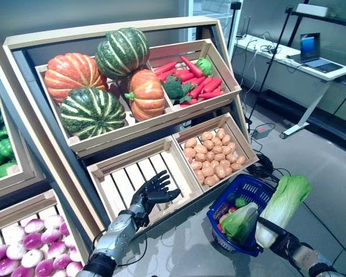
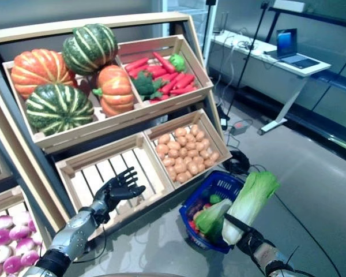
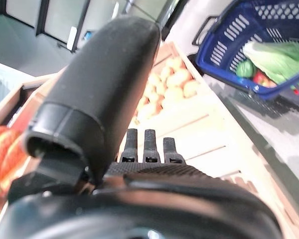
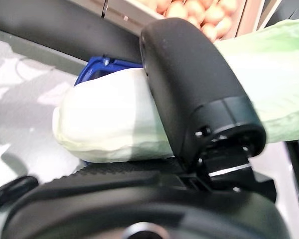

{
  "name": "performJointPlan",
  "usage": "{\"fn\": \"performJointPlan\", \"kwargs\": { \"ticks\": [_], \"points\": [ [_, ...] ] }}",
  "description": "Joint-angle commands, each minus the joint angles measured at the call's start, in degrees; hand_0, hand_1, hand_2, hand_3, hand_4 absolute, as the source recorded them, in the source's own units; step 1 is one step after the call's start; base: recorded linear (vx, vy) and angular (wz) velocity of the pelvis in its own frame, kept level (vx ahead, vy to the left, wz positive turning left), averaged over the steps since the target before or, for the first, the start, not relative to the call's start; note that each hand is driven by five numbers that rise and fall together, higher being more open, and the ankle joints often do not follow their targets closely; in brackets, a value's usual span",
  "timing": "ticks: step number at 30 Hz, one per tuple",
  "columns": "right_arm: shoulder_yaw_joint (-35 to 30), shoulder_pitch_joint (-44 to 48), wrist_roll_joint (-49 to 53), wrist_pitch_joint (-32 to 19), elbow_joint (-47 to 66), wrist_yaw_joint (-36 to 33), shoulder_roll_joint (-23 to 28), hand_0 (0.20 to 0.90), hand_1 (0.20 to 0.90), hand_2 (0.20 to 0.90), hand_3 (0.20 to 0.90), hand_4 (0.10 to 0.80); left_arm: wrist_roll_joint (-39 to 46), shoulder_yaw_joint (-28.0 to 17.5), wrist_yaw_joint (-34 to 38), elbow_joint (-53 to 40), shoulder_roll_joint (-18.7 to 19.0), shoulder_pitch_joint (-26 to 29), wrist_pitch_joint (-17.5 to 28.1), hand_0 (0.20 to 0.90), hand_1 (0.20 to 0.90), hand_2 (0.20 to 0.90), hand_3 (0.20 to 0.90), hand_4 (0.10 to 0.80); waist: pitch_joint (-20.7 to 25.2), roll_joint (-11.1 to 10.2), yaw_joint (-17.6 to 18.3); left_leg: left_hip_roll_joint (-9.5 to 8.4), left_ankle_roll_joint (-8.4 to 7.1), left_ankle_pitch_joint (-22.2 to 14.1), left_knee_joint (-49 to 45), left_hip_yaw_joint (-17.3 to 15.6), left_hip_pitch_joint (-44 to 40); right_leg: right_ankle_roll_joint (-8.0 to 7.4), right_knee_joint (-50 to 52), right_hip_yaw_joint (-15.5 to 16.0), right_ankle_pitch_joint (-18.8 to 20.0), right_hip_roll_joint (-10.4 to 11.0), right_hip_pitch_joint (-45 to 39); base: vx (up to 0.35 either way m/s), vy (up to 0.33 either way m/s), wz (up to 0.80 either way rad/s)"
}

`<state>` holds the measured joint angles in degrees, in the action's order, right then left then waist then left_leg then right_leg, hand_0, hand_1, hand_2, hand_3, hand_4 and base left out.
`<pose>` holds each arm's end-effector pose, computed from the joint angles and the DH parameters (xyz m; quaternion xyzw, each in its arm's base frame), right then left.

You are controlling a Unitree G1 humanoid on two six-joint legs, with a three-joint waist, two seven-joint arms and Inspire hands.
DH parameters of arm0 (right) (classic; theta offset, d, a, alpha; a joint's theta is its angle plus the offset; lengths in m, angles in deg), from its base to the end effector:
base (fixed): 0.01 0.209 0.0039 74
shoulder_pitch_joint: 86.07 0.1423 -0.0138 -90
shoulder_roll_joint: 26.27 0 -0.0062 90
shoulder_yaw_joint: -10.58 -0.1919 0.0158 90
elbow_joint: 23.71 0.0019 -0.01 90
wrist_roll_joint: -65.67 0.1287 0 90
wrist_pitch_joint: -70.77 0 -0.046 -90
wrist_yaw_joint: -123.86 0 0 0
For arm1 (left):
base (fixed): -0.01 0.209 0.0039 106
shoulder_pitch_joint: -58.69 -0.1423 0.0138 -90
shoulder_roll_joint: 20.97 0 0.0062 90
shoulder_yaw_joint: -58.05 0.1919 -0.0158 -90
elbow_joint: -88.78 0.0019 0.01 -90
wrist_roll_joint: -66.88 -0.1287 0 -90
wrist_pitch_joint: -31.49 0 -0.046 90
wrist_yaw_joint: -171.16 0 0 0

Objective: Put vegetables into the basket

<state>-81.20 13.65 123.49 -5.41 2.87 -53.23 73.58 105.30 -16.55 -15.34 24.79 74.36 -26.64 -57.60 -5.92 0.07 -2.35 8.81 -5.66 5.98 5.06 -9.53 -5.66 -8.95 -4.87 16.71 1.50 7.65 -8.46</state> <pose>0.1434 -0.2909 -0.0652 0.3088 0.4131 -0.2659 0.8144 0.1905 0.2035 -0.0226 -0.1227 0.2076 -0.0715 0.9679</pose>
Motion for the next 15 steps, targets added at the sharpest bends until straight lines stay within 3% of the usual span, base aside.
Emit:
{"fn": "performJointPlan", "kwargs": {
  "ticks": [1, 2, 5, 9, 11, 15],
  "points": [
    [-1.0, 18.5, 6.4, -10.2, -0.2, -3.1, 4.2, 0.300, 0.300, 0.300, 0.300, 0.400, 3.1, 0.7, 1.2, -3.1, 3.2, 12.3, 10.7, 0.900, 0.900, 0.900, 0.900, 0.800, -10.3, 0.2, -2.5, 0.29, -0.58, -4.4, -7.4, 1.9, 5.0, 3.61, 11.4, 1.0, -2.4, 2.0, 7.7, -0.505, -0.002, 0.14],
    [-0.5, 22.2, 6.5, -10.9, -0.9, -2.9, 6.1, 0.300, 0.300, 0.300, 0.300, 0.400, 4.9, 0.9, 1.3, -2.8, 3.9, 14.6, 12.3, 0.900, 0.900, 0.900, 0.900, 0.800, -14.1, 0.8, -2.6, 0.27, -0.85, -5.2, -12.5, 3.0, 9.8, 3.87, 16.6, 1.4, -3.7, 3.0, 12.1, -0.457, 0.009, 0.22],
    [0.7, 25.6, 7.2, -12.0, -1.6, -2.3, 8.0, 0.300, 0.300, 0.300, 0.300, 0.400, 8.1, 0.5, 1.7, -3.6, 4.7, 15.7, 14.1, 0.900, 0.900, 0.900, 0.900, 0.800, -18.1, 1.4, -2.6, 0.85, -0.89, -8.3, -22.8, 3.1, 17.8, 4.63, 27.3, 1.3, -7.0, 5.3, 19.9, -0.287, 0.014, 0.25],
    [1.2, 27.7, 6.5, -11.7, -2.4, -0.8, 10.0, 0.300, 0.300, 0.300, 0.300, 0.400, 9.0, -0.2, 2.5, -5.3, 5.1, 14.7, 14.9, 0.900, 0.900, 0.900, 0.900, 0.800, -20.4, 1.7, -3.6, 1.11, -0.04, -12.2, -32.8, 4.6, 25.7, 5.92, 38.7, 1.0, -11.2, 8.1, 27.2, -0.126, -0.007, 0.26],
    [1.4, 30.0, 6.9, -11.5, -3.5, 0.0, 11.8, 0.300, 0.300, 0.300, 0.300, 0.400, 9.4, 0.6, 2.9, -5.7, 5.6, 15.1, 15.1, 0.900, 0.900, 0.900, 0.900, 0.800, -21.8, 2.2, -3.8, 0.79, 0.12, -15.8, -38.8, 6.0, 29.5, 5.59, 45.1, 0.1, -14.2, 9.5, 30.8, -0.046, -0.024, 0.21],
    [2.2, 33.8, 7.0, -11.8, -4.4, -0.1, 13.7, 0.300, 0.300, 0.300, 0.300, 0.400, 11.1, 2.1, 3.8, -6.2, 6.2, 16.4, 16.2, 0.900, 0.900, 0.900, 0.900, 0.800, -23.4, 2.9, -4.0, 0.16, 0.93, -18.4, -45.1, 6.7, 34.5, 5.93, 52.2, -0.9, -16.7, 11.0, 36.1, -0.060, -0.007, 0.08]
  ]
}}
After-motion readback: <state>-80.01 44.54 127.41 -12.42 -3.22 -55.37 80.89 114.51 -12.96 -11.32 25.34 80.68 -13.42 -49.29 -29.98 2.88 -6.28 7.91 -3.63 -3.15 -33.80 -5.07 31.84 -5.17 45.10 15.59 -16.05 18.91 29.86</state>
